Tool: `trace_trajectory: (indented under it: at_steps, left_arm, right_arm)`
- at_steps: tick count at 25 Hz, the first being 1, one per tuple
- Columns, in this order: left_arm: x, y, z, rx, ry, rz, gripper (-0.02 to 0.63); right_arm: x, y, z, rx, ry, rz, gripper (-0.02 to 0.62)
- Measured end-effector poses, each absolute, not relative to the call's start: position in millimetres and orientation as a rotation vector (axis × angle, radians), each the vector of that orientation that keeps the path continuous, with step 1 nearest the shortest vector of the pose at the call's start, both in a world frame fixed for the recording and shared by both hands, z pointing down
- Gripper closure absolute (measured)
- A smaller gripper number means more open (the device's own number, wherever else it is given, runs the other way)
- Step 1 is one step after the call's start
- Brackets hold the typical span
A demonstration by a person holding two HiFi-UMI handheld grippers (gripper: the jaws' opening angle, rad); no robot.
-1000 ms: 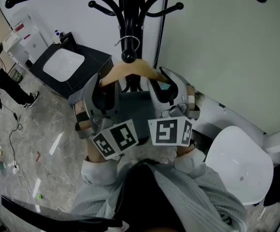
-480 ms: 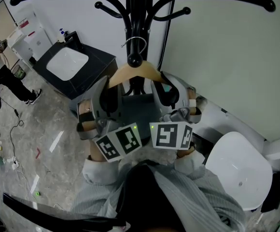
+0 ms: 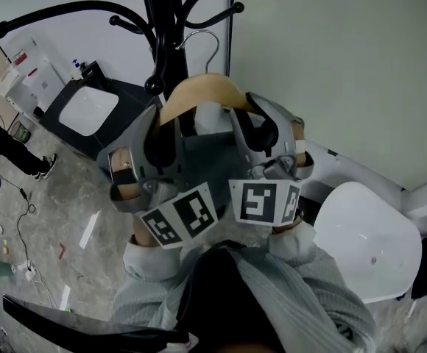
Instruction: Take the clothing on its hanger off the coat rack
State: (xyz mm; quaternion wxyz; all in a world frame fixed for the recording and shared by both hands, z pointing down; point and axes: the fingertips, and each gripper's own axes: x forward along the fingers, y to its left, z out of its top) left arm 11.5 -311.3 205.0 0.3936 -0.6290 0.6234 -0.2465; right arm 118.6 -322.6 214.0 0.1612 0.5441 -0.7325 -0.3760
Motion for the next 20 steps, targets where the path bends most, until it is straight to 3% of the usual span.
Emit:
trace_trajectory:
  at_steps: [20]
  left_arm:
    - [214, -267, 245, -2.008, 1.075, -0.412, 0.492]
  right_arm:
    - [313, -226, 244, 1.927, -1.618, -0.75, 0.486]
